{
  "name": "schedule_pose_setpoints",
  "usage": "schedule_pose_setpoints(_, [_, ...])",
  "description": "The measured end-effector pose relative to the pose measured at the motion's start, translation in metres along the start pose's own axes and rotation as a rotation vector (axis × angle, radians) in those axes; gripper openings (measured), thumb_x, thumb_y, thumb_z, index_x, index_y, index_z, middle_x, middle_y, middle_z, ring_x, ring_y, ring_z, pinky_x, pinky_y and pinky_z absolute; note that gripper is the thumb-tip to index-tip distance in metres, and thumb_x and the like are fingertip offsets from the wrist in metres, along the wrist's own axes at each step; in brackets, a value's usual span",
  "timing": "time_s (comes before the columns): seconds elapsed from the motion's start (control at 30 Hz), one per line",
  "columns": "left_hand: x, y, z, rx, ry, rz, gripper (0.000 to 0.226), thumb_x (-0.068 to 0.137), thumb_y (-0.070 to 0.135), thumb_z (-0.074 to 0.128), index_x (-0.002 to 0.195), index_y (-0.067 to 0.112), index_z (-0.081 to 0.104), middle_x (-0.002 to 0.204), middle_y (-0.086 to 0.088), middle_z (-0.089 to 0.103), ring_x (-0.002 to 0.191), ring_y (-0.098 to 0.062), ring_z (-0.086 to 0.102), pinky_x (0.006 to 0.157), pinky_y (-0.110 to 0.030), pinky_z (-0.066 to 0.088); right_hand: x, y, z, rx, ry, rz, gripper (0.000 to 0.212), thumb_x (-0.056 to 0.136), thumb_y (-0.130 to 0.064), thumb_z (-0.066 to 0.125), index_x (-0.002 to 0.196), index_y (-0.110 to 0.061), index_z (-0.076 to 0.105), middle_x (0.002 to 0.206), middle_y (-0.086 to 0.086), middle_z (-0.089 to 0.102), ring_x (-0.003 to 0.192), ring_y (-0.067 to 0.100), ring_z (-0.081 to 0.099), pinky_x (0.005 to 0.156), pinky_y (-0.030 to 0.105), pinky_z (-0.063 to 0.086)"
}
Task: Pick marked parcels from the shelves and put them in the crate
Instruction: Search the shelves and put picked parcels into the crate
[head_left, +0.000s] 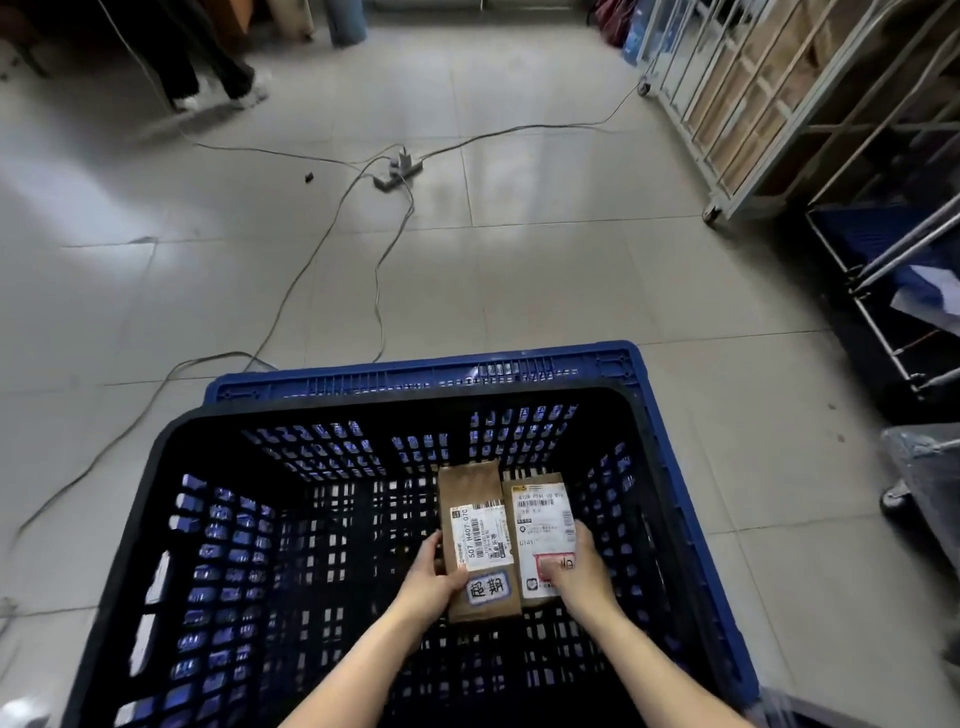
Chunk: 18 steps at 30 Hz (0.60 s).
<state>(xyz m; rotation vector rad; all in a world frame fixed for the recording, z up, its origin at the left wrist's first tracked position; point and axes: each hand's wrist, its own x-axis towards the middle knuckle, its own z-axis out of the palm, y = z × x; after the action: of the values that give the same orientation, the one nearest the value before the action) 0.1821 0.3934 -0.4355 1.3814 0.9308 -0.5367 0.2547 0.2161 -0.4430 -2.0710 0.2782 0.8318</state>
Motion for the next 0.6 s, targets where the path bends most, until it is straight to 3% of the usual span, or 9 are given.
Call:
schedule_pose_setpoints(0.1, [0.008,0.000,0.010,0.010,0.008,0.008,0.073,0.087,0.002,0.060,0.147,0.016,0.020,0.136,-0.012,0.050,0.105,-0.020,0.057,0.078,-0.025,0.052,0.010,0.006,0.001,-0.041,0.021,0.022,0.063,0.080,-0.003,0.066,0.135,-0.009,0.037,0.121,0.003,0.060,0.106,0.017,0.058,0.085,0.021,0.045])
schedule_pose_setpoints(0.27, [0.020,0.007,0.028,0.011,0.059,0.040,0.072,0.089,0.003,0.059,0.147,0.018,0.020,0.136,-0.009,0.051,0.110,-0.021,0.057,0.098,-0.042,0.048,0.027,0.002,0.004,-0.091,0.123,0.018,0.078,0.078,-0.013,0.070,0.143,-0.009,0.026,0.135,0.010,0.051,0.120,0.024,0.051,0.099,0.034,0.043])
schedule_pose_setpoints(0.43, [0.028,0.009,0.030,0.019,0.114,0.043,0.065,0.090,0.004,0.057,0.144,0.018,0.023,0.133,-0.009,0.052,0.106,-0.022,0.059,0.092,-0.039,0.052,0.042,-0.009,0.008,-0.220,0.136,-0.094,0.077,0.085,-0.014,0.064,0.147,-0.011,0.018,0.142,0.010,0.036,0.130,0.024,0.039,0.105,0.032,0.034])
schedule_pose_setpoints(0.53, [0.029,0.009,0.029,0.053,0.120,0.047,0.063,0.090,0.005,0.057,0.143,0.016,0.025,0.134,-0.008,0.051,0.102,-0.018,0.058,0.081,-0.029,0.053,0.048,-0.007,0.011,-0.291,0.111,-0.102,0.072,0.087,-0.015,0.062,0.146,-0.010,0.020,0.143,0.013,0.033,0.128,0.025,0.040,0.104,0.031,0.036])
schedule_pose_setpoints(0.6, [0.030,0.010,0.029,0.090,0.135,0.052,0.063,0.090,0.005,0.058,0.143,0.015,0.025,0.134,-0.008,0.051,0.103,-0.017,0.057,0.086,-0.030,0.051,0.049,-0.005,0.012,-0.334,0.102,-0.107,0.071,0.088,-0.016,0.061,0.146,-0.010,0.020,0.145,0.014,0.030,0.130,0.026,0.038,0.105,0.031,0.036])
